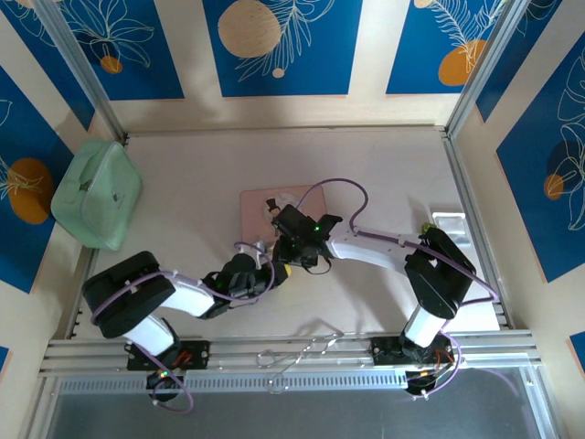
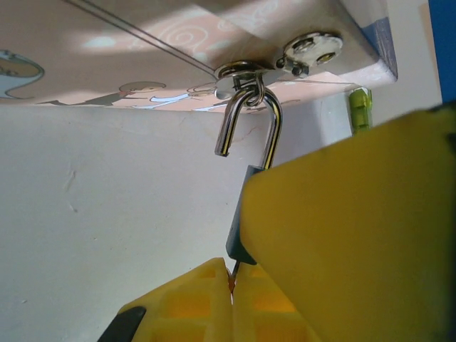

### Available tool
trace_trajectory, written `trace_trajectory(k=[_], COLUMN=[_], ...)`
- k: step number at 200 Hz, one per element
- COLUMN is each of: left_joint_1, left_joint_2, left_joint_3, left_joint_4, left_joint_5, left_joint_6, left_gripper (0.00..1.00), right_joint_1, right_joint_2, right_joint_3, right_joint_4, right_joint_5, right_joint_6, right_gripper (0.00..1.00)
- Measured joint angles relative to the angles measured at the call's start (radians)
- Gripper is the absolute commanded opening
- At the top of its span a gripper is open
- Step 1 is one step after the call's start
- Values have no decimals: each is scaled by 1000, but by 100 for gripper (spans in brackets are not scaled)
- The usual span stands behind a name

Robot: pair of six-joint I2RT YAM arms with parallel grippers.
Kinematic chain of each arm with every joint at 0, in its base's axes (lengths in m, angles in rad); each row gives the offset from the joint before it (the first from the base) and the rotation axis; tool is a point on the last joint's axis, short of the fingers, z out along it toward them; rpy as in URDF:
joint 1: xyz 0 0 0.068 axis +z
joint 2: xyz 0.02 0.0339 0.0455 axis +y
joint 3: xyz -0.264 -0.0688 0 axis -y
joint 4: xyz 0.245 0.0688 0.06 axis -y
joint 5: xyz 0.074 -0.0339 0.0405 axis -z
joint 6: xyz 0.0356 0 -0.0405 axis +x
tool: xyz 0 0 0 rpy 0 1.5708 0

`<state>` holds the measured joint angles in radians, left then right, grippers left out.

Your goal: Unlock the padlock with the key

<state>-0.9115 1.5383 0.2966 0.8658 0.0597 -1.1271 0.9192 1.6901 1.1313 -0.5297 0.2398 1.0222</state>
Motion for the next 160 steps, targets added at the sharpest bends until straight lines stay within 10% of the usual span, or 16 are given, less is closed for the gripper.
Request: trace_trajectory(k=[160], left_joint_1=[-3], left_joint_2=[-42], left_joint_3=[14], left_joint_4=[-97], left_joint_5=[-8], left_joint_6=[53], left_gripper=[0], right_joint_1=[11], right_joint_2=[57], right_joint_3=[51], right_joint_4=[-29], right_joint_5=[23], right_joint_6=[4], right_gripper=[15])
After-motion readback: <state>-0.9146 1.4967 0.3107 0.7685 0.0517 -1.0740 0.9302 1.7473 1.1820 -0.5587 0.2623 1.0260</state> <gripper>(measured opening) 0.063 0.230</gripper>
